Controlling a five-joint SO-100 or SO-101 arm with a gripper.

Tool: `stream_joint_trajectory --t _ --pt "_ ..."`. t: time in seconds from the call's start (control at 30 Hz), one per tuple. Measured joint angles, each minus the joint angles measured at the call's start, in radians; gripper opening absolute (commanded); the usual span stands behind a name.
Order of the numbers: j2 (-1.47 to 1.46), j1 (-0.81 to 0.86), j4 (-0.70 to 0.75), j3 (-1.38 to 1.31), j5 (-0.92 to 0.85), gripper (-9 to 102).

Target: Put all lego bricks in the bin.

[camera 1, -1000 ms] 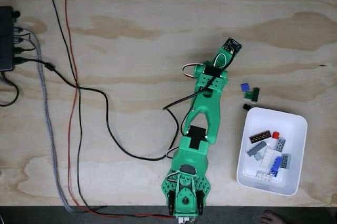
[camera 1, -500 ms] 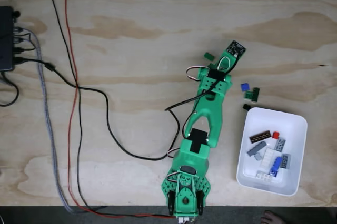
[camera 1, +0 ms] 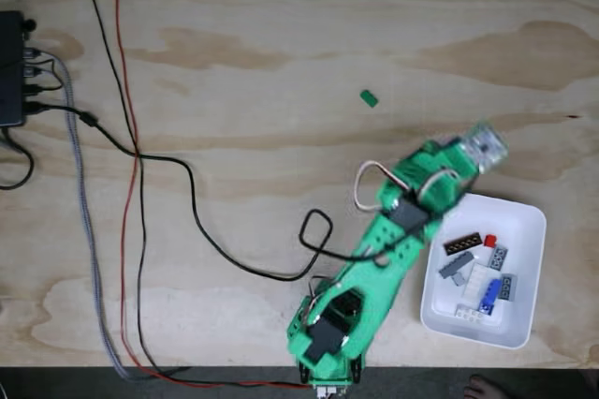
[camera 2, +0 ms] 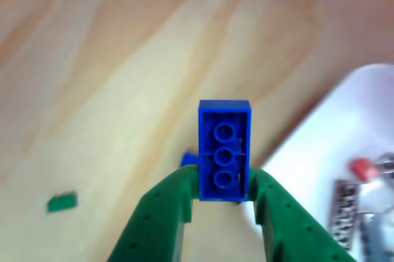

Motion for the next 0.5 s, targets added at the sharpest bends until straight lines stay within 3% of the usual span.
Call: stream_joint_trajectory --t 0.07,0.17,0.2,0.27,0.33,0.5 --pt "0.081 0.198 0.008 0.017 -0.098 0" --pt "0.066 0.367 -0.038 0.124 -0.199 1" --pt "0.054 0.397 -0.077 0.155 -0.222 8" --pt "0.063 0.437 -0.146 0.236 -0.256 25" --pt "0.005 0.442 -0.230 0.354 -0.304 31" --pt "-0.100 0.374 -0.357 0.431 -0.344 31"
